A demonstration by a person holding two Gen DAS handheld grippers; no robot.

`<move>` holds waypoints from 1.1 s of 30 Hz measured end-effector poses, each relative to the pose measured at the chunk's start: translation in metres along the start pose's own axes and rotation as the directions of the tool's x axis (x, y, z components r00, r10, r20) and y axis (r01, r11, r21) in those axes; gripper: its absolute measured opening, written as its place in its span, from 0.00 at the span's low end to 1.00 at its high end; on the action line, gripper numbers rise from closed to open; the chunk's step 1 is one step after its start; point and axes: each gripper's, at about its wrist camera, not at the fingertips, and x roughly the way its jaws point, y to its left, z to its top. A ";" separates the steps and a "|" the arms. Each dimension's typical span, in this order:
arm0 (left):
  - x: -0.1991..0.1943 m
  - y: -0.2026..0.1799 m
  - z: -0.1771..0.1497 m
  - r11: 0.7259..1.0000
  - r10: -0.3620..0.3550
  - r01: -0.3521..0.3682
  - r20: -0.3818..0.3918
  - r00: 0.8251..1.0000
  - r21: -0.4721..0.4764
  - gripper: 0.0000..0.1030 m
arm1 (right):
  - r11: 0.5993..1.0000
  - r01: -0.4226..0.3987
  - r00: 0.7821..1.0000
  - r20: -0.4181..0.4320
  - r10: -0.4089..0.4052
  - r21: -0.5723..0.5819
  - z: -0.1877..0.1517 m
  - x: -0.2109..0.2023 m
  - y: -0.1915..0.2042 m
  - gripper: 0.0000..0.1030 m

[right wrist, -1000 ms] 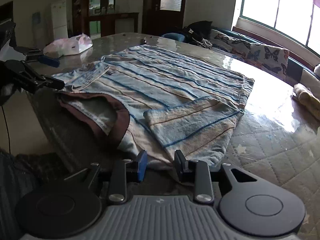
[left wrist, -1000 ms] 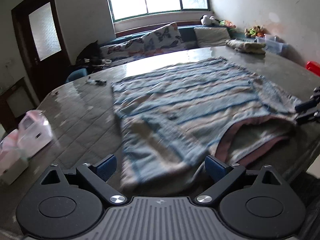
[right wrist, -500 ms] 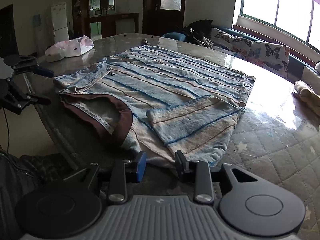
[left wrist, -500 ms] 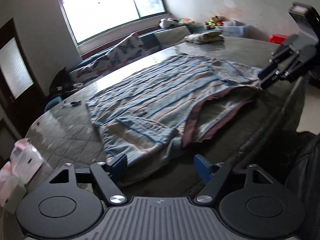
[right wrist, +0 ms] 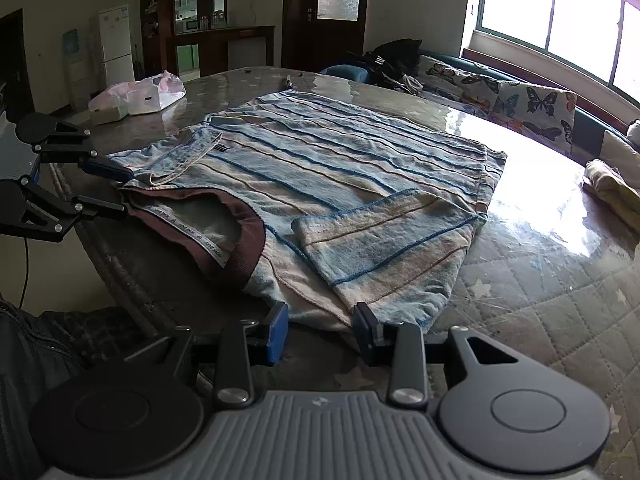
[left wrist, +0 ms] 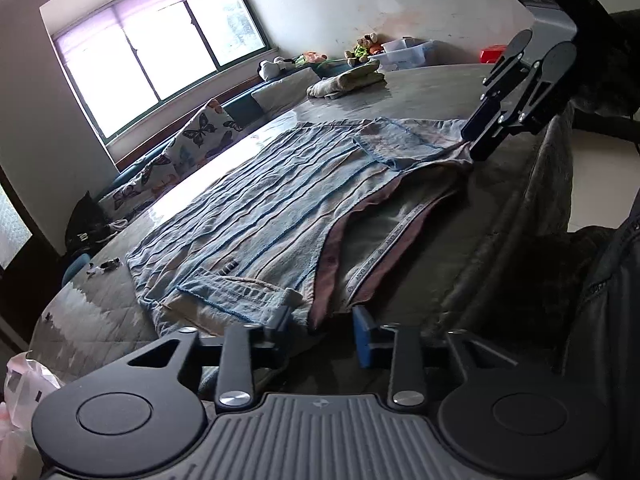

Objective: Fold clothes

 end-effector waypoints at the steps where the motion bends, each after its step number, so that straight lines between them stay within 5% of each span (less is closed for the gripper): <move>1: 0.000 0.001 0.000 1.000 0.002 -0.002 0.002 1.000 -0.005 0.26 | 1.000 0.000 1.000 -0.001 0.000 -0.001 0.000 0.000 0.000 0.35; 7: -0.002 0.011 0.005 0.998 0.007 -0.006 0.021 1.000 -0.065 0.14 | 1.000 0.000 1.000 -0.008 0.000 -0.015 0.000 0.000 -0.001 0.36; 15: 0.004 0.038 0.025 0.983 0.017 -0.009 0.041 0.999 -0.182 0.14 | 0.996 -0.009 1.000 -0.011 0.008 -0.093 0.001 0.000 0.006 0.49; 23: 0.022 0.062 0.040 0.964 0.000 0.008 0.031 1.000 -0.265 0.13 | 0.994 -0.009 1.000 0.013 0.010 -0.107 0.008 0.017 0.004 0.50; 26: 0.026 0.065 0.040 0.959 -0.009 0.016 0.025 1.000 -0.283 0.13 | 0.997 0.001 1.000 0.017 0.000 -0.074 0.013 0.024 -0.002 0.44; 28: 0.027 0.067 0.039 0.957 -0.014 0.019 0.020 1.000 -0.291 0.14 | 0.999 -0.025 1.000 0.010 0.025 -0.021 0.016 0.027 -0.010 0.26; 33: 0.015 0.063 0.030 0.957 -0.018 0.025 0.025 1.000 -0.288 0.18 | 0.992 -0.083 0.996 0.021 0.081 0.096 0.030 0.029 -0.028 0.14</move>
